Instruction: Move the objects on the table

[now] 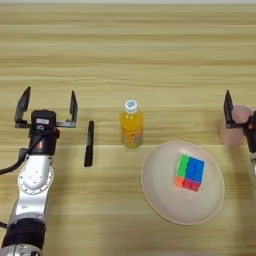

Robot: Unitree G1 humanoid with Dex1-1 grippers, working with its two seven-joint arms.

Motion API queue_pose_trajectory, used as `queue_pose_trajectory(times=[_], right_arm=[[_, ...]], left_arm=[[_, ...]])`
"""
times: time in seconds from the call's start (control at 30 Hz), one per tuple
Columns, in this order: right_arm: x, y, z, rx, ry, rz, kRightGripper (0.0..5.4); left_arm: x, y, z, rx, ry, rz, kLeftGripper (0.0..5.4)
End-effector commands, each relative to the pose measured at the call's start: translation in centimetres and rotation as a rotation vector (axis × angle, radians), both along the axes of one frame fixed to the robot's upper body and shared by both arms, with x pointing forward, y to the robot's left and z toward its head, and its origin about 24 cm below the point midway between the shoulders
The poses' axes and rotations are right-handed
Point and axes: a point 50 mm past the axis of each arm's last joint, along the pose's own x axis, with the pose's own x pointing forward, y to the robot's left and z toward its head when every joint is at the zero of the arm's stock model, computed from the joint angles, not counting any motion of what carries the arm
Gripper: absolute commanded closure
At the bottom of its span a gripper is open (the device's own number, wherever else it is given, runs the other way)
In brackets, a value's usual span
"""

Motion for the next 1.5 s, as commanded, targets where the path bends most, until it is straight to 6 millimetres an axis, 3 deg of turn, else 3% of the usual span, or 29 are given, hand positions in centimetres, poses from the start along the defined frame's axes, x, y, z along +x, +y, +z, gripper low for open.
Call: queue_pose_trajectory(times=[0.03, 0.57, 0.73, 0.8, 0.93, 1.13, 1.33, 1.5], right_arm=[[0.3, -0.2, 0.1, -0.004, 0.005, 0.004, 0.00], [0.4, 0.2, 0.5, -0.007, -0.015, 0.022, 0.00], [0.2, 0.4, 1.4, -0.002, -0.071, 0.068, 0.00], [0.4, 1.2, 2.8, 0.006, -0.116, 0.141, 0.00], [0.3, 4.8, 6.6, -0.044, -0.185, 0.391, 0.00], [0.1, 8.7, 9.2, -0.036, -0.134, 0.617, 0.00], [-0.3, 11.6, 10.8, -0.049, -0.055, 0.810, 0.00], [-0.3, 13.7, 10.4, -0.095, 0.052, 0.925, 0.00]], left_arm=[[0.0, 0.1, -0.1, -0.012, -0.002, 0.003, 0.02], [0.6, 0.3, 0.3, -0.010, -0.005, -0.003, 0.02], [0.6, -0.1, 0.3, -0.005, -0.003, -0.010, 0.02], [0.5, -0.2, 0.3, -0.003, -0.003, -0.012, 0.02], [0.5, -0.5, 0.4, -0.007, -0.008, -0.012, 0.02], [0.7, -1.0, 0.4, -0.009, -0.012, -0.010, 0.02], [0.8, -1.1, 0.4, -0.005, -0.013, -0.007, 0.02], [0.8, -1.1, 0.3, -0.006, -0.012, -0.006, 0.02]])
